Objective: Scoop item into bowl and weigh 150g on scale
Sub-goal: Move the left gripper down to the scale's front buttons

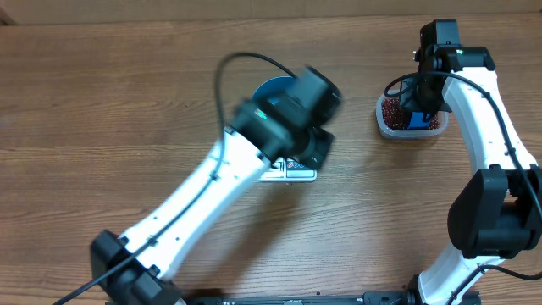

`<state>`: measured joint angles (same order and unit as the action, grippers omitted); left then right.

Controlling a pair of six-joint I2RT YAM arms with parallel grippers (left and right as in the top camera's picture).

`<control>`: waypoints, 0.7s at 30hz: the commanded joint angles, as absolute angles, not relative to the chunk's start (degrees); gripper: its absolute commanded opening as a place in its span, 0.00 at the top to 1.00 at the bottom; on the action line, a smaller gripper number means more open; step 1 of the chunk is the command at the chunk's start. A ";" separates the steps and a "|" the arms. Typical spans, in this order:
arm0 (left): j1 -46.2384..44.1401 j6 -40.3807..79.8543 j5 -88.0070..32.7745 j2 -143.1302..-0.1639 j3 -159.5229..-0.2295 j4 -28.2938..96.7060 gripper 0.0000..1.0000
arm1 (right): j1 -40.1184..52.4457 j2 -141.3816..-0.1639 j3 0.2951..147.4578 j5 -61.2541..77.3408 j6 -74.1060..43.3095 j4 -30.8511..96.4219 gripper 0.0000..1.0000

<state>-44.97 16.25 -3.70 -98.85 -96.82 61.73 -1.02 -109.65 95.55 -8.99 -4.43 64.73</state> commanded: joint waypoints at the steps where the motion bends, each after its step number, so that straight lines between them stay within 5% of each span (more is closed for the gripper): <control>1: -48.86 23.11 6.17 -98.80 -91.70 58.37 0.96 | -1.37 -110.43 94.08 -10.48 -4.47 65.04 0.96; 12: -50.61 30.92 11.77 -98.94 -71.24 36.14 0.96 | -1.37 -110.43 94.08 -10.48 -4.47 65.06 0.96; 21: -50.04 27.68 20.05 -99.20 -64.90 30.61 0.96 | -1.37 -110.43 94.08 -10.48 -4.47 64.77 0.96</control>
